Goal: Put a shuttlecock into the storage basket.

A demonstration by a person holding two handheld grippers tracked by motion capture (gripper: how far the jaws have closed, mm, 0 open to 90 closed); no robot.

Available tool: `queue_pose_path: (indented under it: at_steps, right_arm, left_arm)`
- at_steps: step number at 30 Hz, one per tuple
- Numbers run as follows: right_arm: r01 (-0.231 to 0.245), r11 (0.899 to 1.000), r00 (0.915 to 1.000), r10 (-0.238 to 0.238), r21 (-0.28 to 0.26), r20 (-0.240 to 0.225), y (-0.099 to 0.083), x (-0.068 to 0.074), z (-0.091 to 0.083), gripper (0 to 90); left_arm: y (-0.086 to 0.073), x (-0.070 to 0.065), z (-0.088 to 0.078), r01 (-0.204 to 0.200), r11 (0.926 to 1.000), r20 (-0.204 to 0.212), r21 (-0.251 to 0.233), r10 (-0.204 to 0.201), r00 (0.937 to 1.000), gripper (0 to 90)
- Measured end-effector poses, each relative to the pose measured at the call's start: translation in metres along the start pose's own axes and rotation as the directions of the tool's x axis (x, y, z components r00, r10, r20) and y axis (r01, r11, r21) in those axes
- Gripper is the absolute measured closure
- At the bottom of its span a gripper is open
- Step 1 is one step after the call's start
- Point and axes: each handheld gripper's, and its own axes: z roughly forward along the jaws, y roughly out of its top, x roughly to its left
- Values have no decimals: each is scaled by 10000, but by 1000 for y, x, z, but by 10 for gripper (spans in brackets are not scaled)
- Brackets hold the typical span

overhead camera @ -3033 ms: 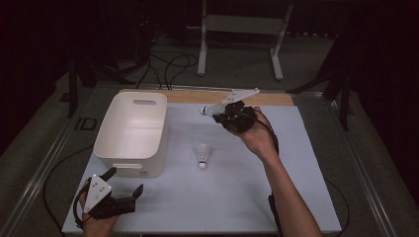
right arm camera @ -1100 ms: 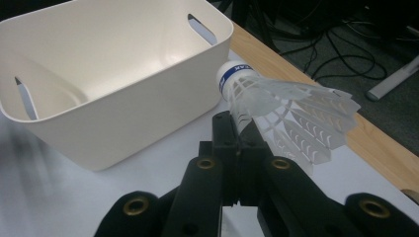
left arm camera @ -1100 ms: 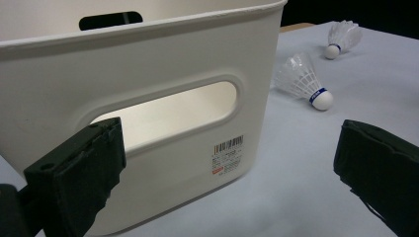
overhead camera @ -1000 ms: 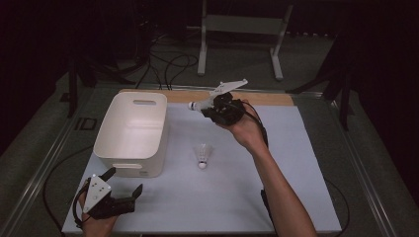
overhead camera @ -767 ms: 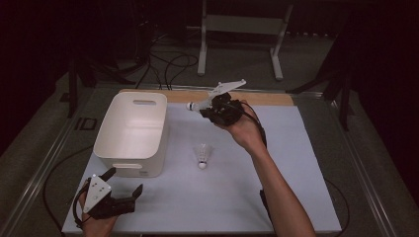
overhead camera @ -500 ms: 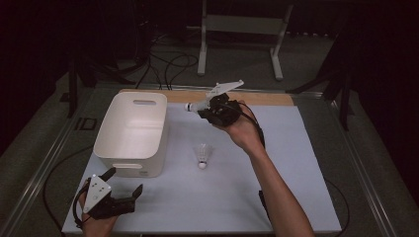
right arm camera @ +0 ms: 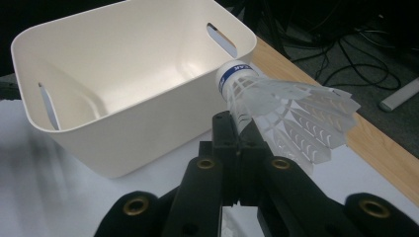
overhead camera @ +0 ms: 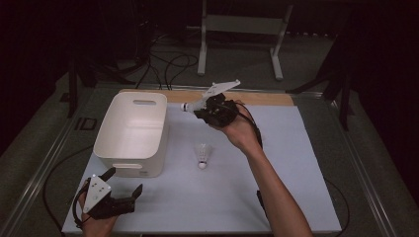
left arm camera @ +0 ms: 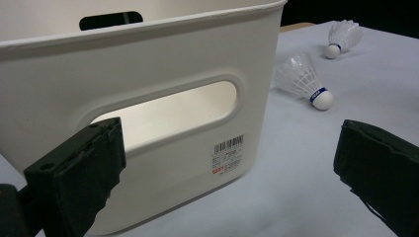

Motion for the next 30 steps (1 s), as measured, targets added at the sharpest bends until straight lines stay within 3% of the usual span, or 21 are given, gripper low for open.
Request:
queue_pose_path:
  at_steps: [30]
  right_arm:
    - [404, 9992, 9988, -403, 51, -272, 11, 14, 9, 896]
  left_arm:
    - [0, 1, 0, 39, 10000, -22, 30, -39, 10000, 0]
